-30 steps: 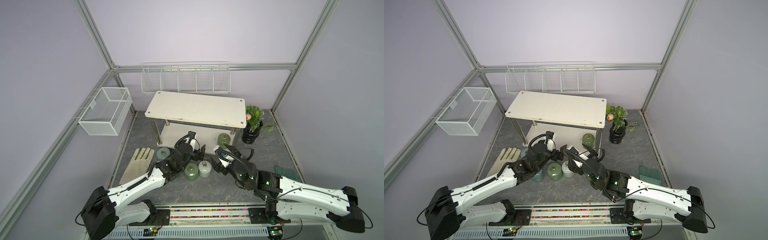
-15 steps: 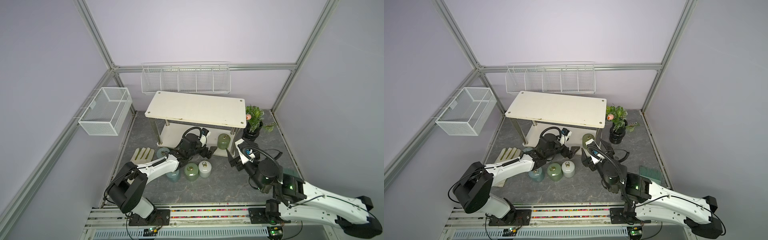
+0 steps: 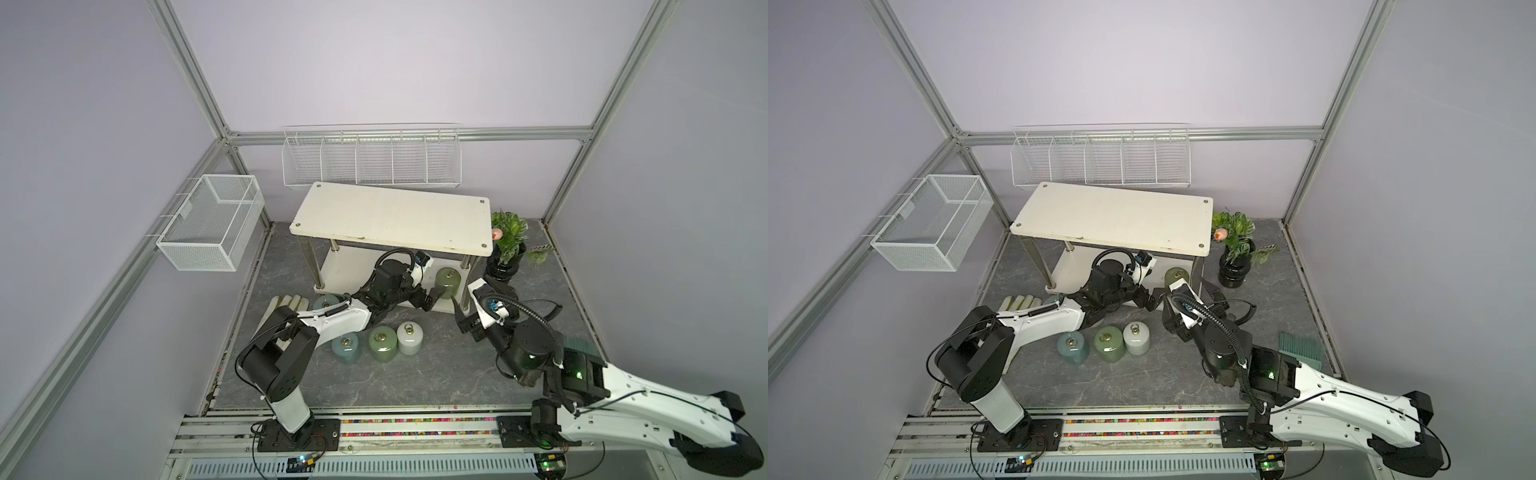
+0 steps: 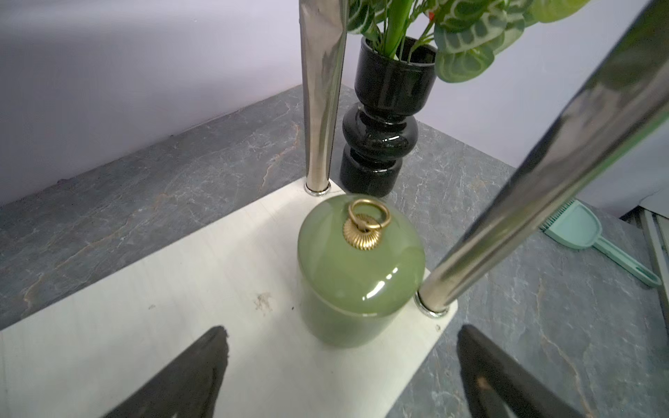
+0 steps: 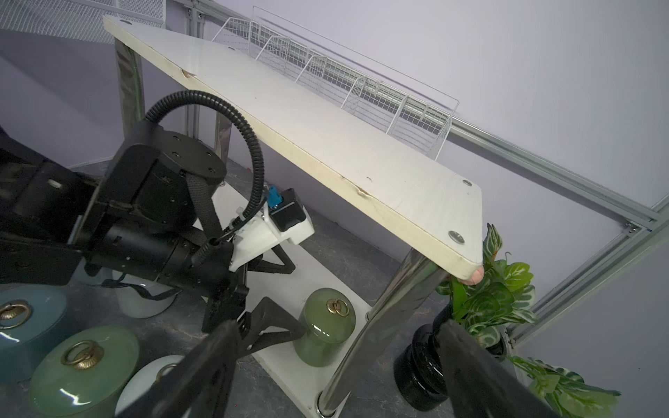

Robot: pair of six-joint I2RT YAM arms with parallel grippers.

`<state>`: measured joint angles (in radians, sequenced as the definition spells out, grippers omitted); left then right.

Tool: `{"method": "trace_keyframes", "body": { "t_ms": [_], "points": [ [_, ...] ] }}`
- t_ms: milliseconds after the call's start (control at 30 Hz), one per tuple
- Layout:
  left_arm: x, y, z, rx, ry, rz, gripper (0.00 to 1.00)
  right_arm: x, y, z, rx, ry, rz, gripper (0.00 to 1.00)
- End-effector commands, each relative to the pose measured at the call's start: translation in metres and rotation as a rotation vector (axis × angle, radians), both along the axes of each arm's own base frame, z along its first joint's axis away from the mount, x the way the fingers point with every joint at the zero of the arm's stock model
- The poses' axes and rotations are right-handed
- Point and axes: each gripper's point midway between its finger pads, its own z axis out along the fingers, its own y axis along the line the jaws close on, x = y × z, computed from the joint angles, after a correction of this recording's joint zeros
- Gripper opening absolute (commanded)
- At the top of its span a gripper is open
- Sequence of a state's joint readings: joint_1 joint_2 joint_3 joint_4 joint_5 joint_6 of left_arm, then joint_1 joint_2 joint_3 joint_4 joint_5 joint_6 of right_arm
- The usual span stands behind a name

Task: Remove the tea canisters from the shelf
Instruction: Pick up the tea canister from the shelf.

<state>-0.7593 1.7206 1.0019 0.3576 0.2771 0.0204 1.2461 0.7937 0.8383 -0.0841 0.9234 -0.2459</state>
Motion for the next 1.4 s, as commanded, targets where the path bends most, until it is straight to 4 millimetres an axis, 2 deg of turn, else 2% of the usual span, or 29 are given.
{"method": "trace_keyframes", "body": {
  "t_ms": [0, 500, 1367],
  "points": [
    [0.013, -0.011, 0.011, -0.016, -0.059, 0.010, 1.00, -0.001, 0.000, 0.004, 0.011, -0.023, 0.005, 0.89],
    [0.020, -0.048, -0.002, -0.032, -0.123, 0.023, 1.00, -0.003, -0.003, 0.003, 0.007, -0.029, 0.013, 0.89],
    [0.040, -0.074, -0.021, -0.062, -0.149, 0.117, 1.00, -0.003, -0.003, -0.001, -0.008, -0.027, 0.022, 0.89]
  ]
}}
